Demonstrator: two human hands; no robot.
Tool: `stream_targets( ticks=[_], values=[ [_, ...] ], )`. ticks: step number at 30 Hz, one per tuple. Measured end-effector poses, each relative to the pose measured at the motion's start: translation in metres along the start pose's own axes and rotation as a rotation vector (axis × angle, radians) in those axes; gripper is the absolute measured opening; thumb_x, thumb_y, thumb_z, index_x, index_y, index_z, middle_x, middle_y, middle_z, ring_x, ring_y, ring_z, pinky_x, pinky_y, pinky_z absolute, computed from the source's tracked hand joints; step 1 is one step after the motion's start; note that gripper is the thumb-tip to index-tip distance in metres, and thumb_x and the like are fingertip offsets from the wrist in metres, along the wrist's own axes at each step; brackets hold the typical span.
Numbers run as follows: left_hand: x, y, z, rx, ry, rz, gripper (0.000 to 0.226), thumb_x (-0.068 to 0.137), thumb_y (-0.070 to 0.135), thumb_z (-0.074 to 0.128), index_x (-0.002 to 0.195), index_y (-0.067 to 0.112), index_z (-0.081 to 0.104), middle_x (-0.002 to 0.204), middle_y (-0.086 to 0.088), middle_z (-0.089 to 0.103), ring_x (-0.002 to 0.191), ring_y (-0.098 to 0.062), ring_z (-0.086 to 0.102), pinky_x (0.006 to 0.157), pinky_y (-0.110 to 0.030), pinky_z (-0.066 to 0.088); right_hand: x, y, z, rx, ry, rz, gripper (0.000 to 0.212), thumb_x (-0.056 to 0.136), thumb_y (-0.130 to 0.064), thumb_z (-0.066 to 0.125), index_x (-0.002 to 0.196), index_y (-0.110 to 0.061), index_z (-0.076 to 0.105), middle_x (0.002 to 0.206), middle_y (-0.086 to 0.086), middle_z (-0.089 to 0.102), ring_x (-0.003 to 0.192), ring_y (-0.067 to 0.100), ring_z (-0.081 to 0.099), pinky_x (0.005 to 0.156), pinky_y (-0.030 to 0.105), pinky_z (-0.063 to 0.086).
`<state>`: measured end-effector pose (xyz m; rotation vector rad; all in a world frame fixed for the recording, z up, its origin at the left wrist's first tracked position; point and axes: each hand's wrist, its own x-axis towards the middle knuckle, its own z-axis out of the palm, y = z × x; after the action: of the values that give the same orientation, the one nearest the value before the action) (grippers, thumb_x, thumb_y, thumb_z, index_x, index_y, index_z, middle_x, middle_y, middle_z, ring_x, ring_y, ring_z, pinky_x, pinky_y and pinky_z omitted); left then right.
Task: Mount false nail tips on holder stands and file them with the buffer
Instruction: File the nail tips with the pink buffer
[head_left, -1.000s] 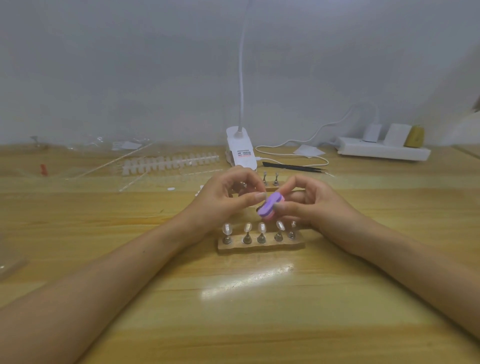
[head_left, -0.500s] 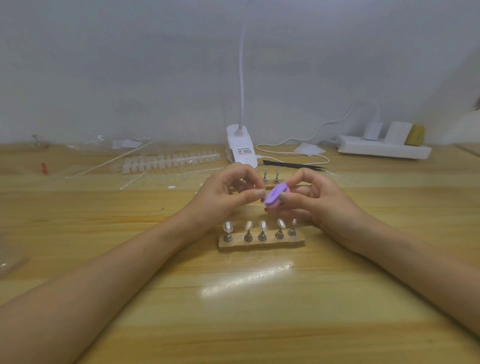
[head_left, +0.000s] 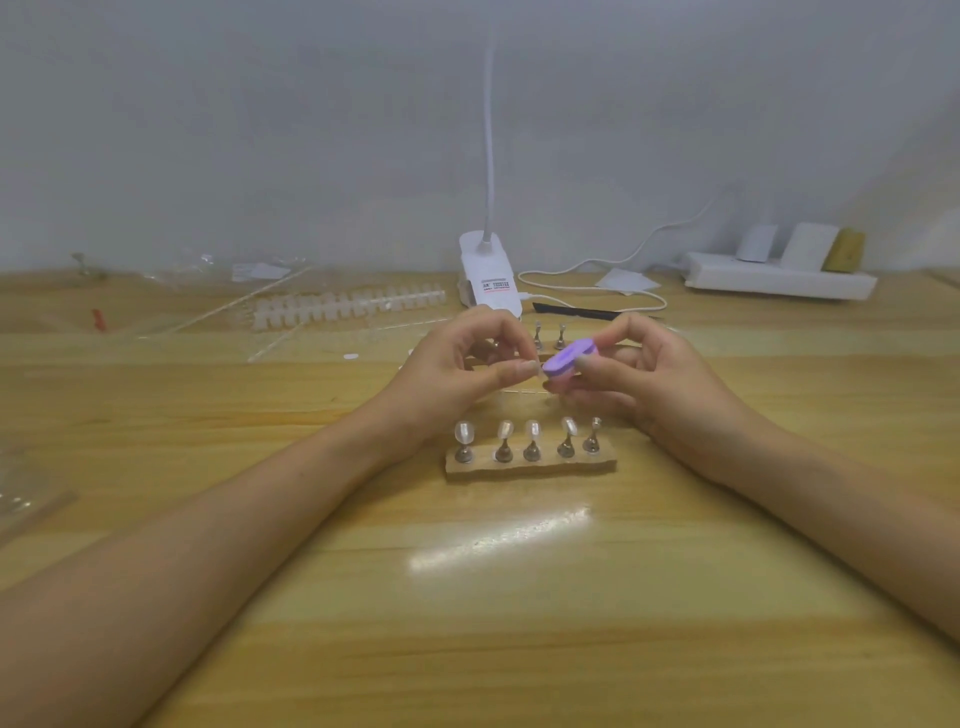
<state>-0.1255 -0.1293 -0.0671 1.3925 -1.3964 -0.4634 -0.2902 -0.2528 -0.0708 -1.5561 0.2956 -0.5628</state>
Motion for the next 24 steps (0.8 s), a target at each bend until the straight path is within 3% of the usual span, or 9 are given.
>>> stream_targets(
  ticks=[3, 7, 17, 20, 24],
  values=[
    [0.0007, -0.0014, 0.0, -0.006, 0.003, 0.0, 0.015, 0.089, 0.002, 0.067, 0.081, 0.013, 0.062, 0.088, 0.002, 0.057, 0.08, -0.009, 0.053, 0.077, -0.021, 0.043, 0.0012, -0.0002, 0.0006, -0.063, -0.082, 0.032, 0.022, 0.086, -0.015, 0.071, 0.096, -0.009, 0.052, 0.096, 0.018, 0.077, 0.087, 0.025, 0.076, 0.069, 0.023, 0.058],
    [0.0005, -0.0017, -0.0003, -0.006, 0.003, -0.006, 0.015, 0.088, 0.005, 0.068, 0.081, 0.016, 0.062, 0.089, 0.003, 0.056, 0.08, -0.011, 0.051, 0.076, -0.021, 0.042, 0.003, 0.0023, -0.002, 0.058, 0.027, 0.0, 0.025, 0.082, -0.017, 0.07, 0.096, -0.007, 0.052, 0.098, 0.02, 0.076, 0.093, 0.032, 0.075, 0.075, 0.027, 0.06],
    [0.0006, -0.0036, -0.0012, 0.007, 0.018, -0.005, 0.013, 0.089, 0.007, 0.069, 0.082, 0.017, 0.063, 0.093, 0.0, 0.058, 0.087, -0.013, 0.055, 0.09, -0.033, 0.048, 0.0005, 0.0011, 0.0017, -0.027, -0.074, 0.003, 0.026, 0.084, -0.018, 0.072, 0.098, -0.009, 0.052, 0.098, 0.018, 0.076, 0.092, 0.029, 0.075, 0.072, 0.027, 0.059],
    [0.0004, -0.0041, -0.0012, 0.0, 0.023, -0.011, 0.013, 0.088, 0.01, 0.07, 0.081, 0.02, 0.064, 0.093, 0.003, 0.057, 0.087, -0.012, 0.055, 0.085, -0.027, 0.048, 0.0016, 0.0009, -0.0003, 0.065, 0.035, -0.016, 0.023, 0.084, -0.013, 0.069, 0.097, -0.007, 0.052, 0.096, 0.019, 0.076, 0.091, 0.031, 0.075, 0.071, 0.027, 0.06],
    [0.0007, -0.004, -0.0014, 0.002, 0.031, 0.008, 0.015, 0.088, 0.008, 0.069, 0.081, 0.02, 0.064, 0.092, 0.004, 0.057, 0.086, -0.012, 0.055, 0.081, -0.019, 0.046, 0.0002, 0.0004, 0.0034, -0.066, -0.077, 0.002, 0.023, 0.085, -0.02, 0.072, 0.097, -0.012, 0.053, 0.098, 0.016, 0.077, 0.09, 0.027, 0.075, 0.069, 0.024, 0.057]
  ],
)
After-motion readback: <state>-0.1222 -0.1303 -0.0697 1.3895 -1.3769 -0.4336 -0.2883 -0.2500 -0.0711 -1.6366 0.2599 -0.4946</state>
